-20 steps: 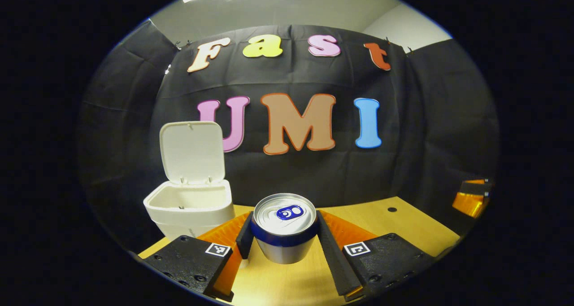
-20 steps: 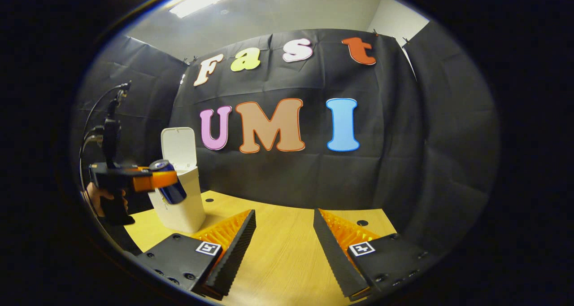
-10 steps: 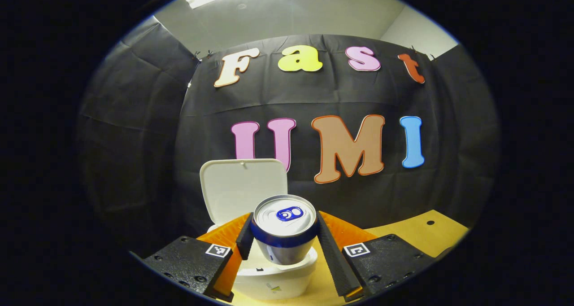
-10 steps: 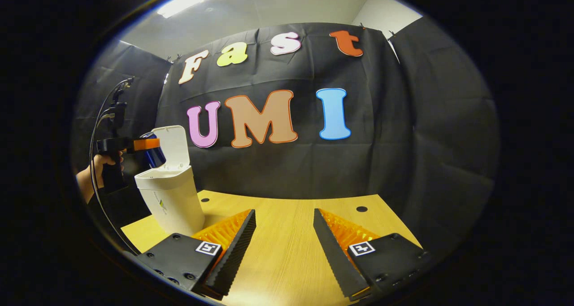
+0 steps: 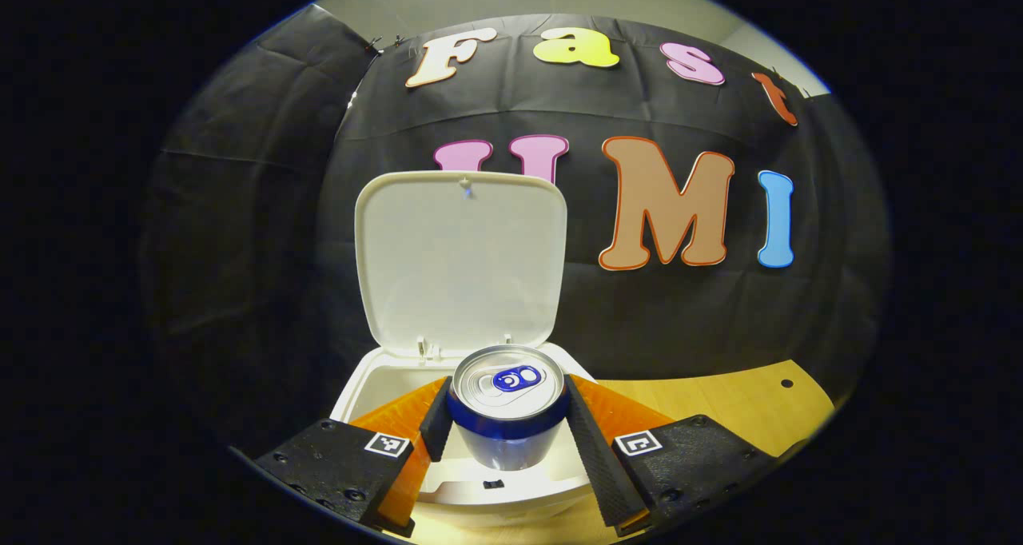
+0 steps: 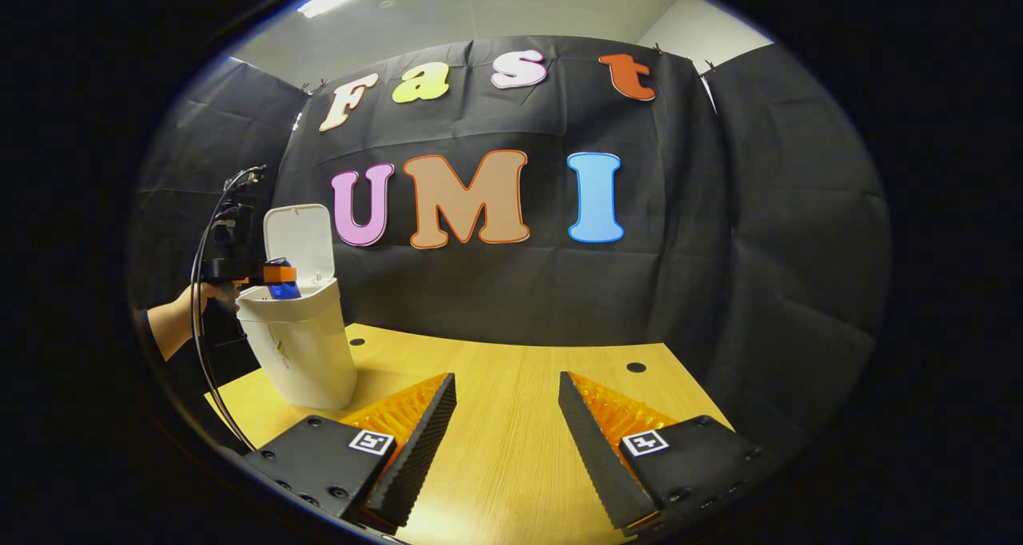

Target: Press the lid of the desktop garbage bin to open it, pick up the crumpled paper on the desktop and throw it into the bin, then pick up the pop can on the desktop and drop it into the bin, and finally close the garbage bin lid.

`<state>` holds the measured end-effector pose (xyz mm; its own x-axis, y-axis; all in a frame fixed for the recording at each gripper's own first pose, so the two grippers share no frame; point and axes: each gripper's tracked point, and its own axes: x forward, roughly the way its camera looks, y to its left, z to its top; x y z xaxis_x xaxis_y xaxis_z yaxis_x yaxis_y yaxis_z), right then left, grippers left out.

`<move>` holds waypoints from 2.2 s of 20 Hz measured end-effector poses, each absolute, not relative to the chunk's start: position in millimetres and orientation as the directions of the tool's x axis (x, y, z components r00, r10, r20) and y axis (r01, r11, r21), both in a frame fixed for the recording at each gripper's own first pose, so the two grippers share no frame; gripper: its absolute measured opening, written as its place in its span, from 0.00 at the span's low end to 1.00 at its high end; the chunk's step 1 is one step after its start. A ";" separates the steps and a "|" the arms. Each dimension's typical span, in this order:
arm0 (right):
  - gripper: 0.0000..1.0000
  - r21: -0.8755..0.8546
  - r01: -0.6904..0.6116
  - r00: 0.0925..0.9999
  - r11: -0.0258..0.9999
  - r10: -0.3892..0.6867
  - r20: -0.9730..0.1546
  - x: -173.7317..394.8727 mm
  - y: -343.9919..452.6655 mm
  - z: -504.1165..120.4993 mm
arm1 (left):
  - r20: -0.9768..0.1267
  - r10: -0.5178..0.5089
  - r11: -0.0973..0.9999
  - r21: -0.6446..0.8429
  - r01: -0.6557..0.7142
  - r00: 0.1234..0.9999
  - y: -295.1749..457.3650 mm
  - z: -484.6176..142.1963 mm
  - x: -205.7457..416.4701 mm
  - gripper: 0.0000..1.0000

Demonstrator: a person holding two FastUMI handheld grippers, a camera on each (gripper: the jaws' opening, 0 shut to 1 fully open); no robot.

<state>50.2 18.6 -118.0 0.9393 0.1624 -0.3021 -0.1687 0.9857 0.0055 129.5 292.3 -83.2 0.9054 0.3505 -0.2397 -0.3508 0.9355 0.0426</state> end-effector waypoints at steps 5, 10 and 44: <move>0.88 0.000 -0.165 0.940 0.986 0.157 -0.303 50.1 16.9 -113.5 | -0.238 0.355 0.933 0.027 -0.359 0.904 289.3 -92.6 129.8 0.91; 0.88 0.007 -0.176 0.954 0.984 0.172 -0.244 55.8 11.3 -89.8 | -0.120 0.328 0.945 0.053 -0.324 0.937 250.3 -42.2 122.0 0.93; 0.88 -0.021 -0.141 0.957 0.990 0.131 -0.260 39.7 -0.6 -93.3 | -0.195 0.418 0.908 0.061 -0.414 0.887 356.5 66.4 274.6 0.90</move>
